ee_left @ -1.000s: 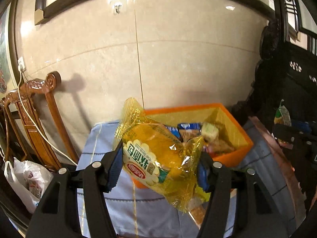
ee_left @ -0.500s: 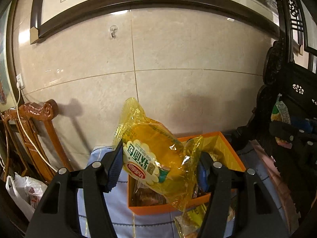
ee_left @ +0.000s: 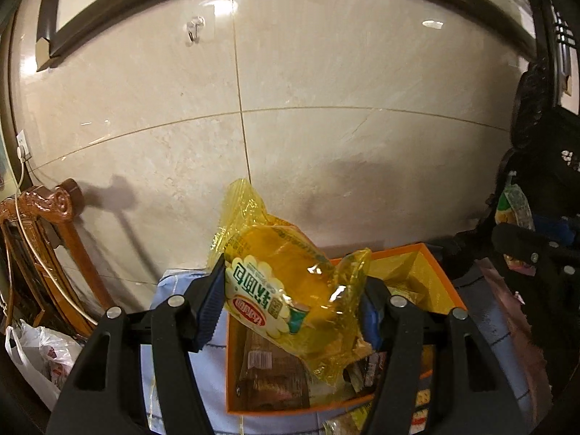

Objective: Organize snacks
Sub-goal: 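Lift the yellow bag with the left gripper while the right carries the white candy bag into the box, then grasp the brown chocolate bar with the left gripper while the right reaches the green-yellow seed bag, then lift the chocolate bar with the left gripper while the right grasps and lifts the seed bag, then carry the chocolate bar and seed bag over the orange box and release both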

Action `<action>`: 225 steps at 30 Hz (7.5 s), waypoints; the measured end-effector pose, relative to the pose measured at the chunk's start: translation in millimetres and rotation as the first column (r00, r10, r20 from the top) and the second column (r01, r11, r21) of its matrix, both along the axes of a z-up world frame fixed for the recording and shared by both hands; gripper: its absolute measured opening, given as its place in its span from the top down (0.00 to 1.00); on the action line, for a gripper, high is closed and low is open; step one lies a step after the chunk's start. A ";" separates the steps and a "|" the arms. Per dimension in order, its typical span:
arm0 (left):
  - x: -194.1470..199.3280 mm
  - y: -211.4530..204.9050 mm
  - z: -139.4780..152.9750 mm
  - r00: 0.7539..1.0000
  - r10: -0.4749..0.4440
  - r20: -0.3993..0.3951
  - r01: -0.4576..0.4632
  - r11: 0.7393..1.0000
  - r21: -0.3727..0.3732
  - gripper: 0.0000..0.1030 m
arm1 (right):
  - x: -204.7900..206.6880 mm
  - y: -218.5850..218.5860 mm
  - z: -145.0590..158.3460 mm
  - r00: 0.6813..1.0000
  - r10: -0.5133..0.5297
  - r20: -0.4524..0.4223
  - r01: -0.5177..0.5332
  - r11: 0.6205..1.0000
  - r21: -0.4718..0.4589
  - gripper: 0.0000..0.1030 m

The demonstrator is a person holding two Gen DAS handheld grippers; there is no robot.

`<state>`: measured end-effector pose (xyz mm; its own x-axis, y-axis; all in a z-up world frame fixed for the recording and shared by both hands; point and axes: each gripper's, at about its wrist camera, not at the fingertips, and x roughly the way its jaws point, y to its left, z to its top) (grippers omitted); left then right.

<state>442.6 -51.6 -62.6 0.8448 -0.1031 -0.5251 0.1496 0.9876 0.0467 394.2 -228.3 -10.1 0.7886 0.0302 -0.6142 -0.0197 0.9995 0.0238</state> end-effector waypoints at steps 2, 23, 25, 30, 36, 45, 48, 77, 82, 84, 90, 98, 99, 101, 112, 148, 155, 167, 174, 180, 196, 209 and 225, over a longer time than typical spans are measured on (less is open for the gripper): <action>15.9 -4.2 -11.6 1.000 0.011 0.004 -0.011 1.000 0.008 0.11 | 15.7 0.1 -12.0 1.000 -0.006 -0.003 0.006 0.999 -0.041 0.21; -102.1 56.0 -126.0 0.981 -0.068 -0.182 0.067 0.998 -0.013 0.05 | -75.0 -44.9 -150.5 0.953 -0.110 -0.281 0.142 0.985 0.095 0.13; -123.3 62.0 -153.3 0.971 -0.086 -0.224 0.088 0.996 -0.002 0.05 | -81.0 -42.1 -182.8 0.927 -0.110 -0.358 0.155 0.983 0.100 0.13; -174.0 84.0 -213.4 0.950 -0.078 -0.301 0.080 0.997 -0.006 0.05 | -88.3 -20.9 -220.6 0.915 -0.056 -0.399 0.068 0.998 0.017 0.14; -195.7 92.7 -234.4 0.957 -0.041 -0.287 0.037 0.999 -0.018 0.05 | -80.4 -15.4 -224.0 0.920 -0.005 -0.392 0.045 0.994 0.094 0.15; -176.0 79.3 -257.6 0.960 0.014 -0.281 -0.006 0.999 0.032 0.05 | -49.5 74.2 -225.2 0.907 0.164 -0.387 -0.180 0.984 -0.004 0.13; -171.3 72.8 -263.3 0.962 0.015 -0.273 -0.004 0.999 0.042 0.04 | -42.2 105.3 -244.4 0.889 0.183 -0.421 -0.247 0.963 -0.103 0.10; -240.3 47.4 -268.0 0.852 -0.485 -0.195 0.517 0.725 0.456 0.04 | -48.2 101.1 -244.4 0.871 0.205 -0.446 -0.255 0.965 -0.055 0.39; -188.1 79.5 -273.0 0.787 -0.475 -0.395 0.524 0.852 0.019 0.04 | -46.2 101.5 -245.3 0.869 0.203 -0.452 -0.253 0.966 -0.053 0.37; -192.8 85.5 -264.3 0.790 -0.482 -0.380 0.518 0.855 -0.007 0.04 | -44.9 102.5 -246.1 0.868 0.204 -0.453 -0.254 0.966 -0.053 0.37; -214.5 79.3 -228.6 0.806 -0.453 -0.380 0.489 0.872 -0.004 0.68 | -43.5 102.5 -245.4 0.870 0.200 -0.451 -0.248 0.968 -0.048 0.37; -225.3 90.9 -195.0 0.832 -0.370 -0.414 0.360 0.927 -0.106 0.77 | -46.3 94.8 -241.6 0.876 0.196 -0.440 -0.233 0.972 -0.030 0.44; -224.7 92.5 -192.4 0.832 -0.368 -0.414 0.358 0.928 -0.106 0.77 | -46.7 92.3 -241.5 0.877 0.196 -0.439 -0.228 0.973 -0.022 0.46; -232.3 98.9 -191.3 0.840 -0.356 -0.410 0.340 0.934 -0.112 0.77 | -47.4 88.7 -241.6 0.875 0.201 -0.440 -0.229 0.973 -0.010 0.47; -241.5 116.4 -162.0 0.876 -0.316 -0.365 0.279 0.948 -0.150 0.77 | -47.5 126.7 -252.5 0.866 0.223 -0.447 -0.308 0.943 -0.128 0.15; -249.6 124.1 -165.3 0.922 -0.258 -0.288 0.257 0.966 -0.042 1.00 | -21.1 118.4 -259.7 0.816 0.242 -0.525 -0.223 0.970 0.101 0.71; -249.9 116.6 -169.4 0.915 -0.287 -0.282 0.295 0.955 -0.017 1.00 | -28.7 108.1 -255.2 0.837 0.250 -0.486 -0.194 0.967 0.164 0.74; -254.8 127.1 -163.7 0.943 -0.196 -0.269 0.193 0.981 -0.038 0.04 | -54.8 62.9 -233.2 0.848 0.310 -0.430 -0.205 0.940 0.273 0.75; -243.6 118.1 -188.0 0.919 -0.189 -0.346 0.207 0.978 0.016 0.53 | -53.6 83.6 -235.3 0.848 0.309 -0.432 -0.211 0.942 0.259 0.75; -240.3 113.0 -187.6 0.909 -0.232 -0.345 0.237 0.971 -0.030 0.77 | -53.1 86.3 -235.5 0.849 0.306 -0.431 -0.209 0.943 0.259 0.74; -222.1 140.1 -152.3 0.926 -0.221 -0.306 0.184 0.972 -0.146 0.78 | -54.1 74.0 -212.0 0.858 0.321 -0.402 -0.244 0.942 0.231 0.78; -246.3 148.6 -155.8 0.917 -0.179 -0.356 0.130 0.979 -0.160 0.78 | -26.1 179.1 -266.3 0.705 0.505 -0.498 -0.679 0.683 -0.268 0.08; -242.9 161.6 -142.9 0.932 -0.144 -0.333 0.084 0.979 -0.187 0.78 | -32.4 122.5 -218.1 0.729 0.554 -0.401 -0.530 0.828 0.182 0.53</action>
